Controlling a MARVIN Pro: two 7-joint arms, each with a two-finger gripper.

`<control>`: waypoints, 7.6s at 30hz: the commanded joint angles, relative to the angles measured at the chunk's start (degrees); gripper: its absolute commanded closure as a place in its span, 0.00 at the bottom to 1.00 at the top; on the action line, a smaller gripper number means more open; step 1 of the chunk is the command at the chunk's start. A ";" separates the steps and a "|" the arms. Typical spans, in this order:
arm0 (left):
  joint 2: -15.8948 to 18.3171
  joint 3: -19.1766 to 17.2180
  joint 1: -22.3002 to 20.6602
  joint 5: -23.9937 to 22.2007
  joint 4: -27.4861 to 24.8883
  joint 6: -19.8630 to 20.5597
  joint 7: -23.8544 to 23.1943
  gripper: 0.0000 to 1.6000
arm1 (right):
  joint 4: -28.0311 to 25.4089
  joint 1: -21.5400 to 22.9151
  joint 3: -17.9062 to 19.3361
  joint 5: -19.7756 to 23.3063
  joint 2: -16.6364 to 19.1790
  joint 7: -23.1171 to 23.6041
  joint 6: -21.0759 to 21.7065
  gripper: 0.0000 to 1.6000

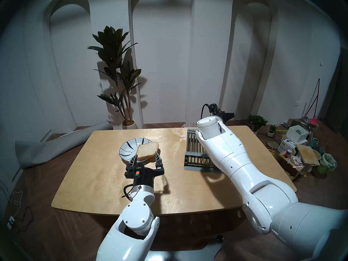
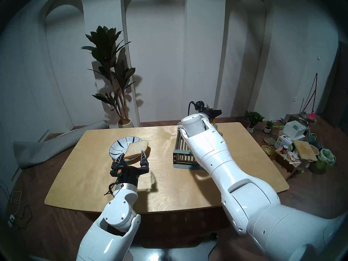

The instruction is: Spread jam over the slice of bread with the knife

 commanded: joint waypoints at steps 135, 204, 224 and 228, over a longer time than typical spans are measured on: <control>9.04 -34.97 -12.85 -44.85 3.87 34.42 -24.55 0.00 | -24.67 -16.23 14.72 54.94 -13.37 24.97 -7.29 1.00; 17.23 -19.08 -37.28 -44.21 37.90 47.02 -28.38 0.53 | -7.90 -12.91 12.92 52.95 -10.22 46.36 -16.00 1.00; 16.24 -20.27 -37.69 -44.45 39.81 46.35 -25.59 0.81 | -3.11 -11.44 10.34 50.05 -13.32 42.51 -20.91 1.00; 16.20 -19.94 -37.82 -44.44 39.86 46.46 -25.32 0.85 | -1.32 -10.53 9.65 48.99 -14.40 41.30 -22.60 1.00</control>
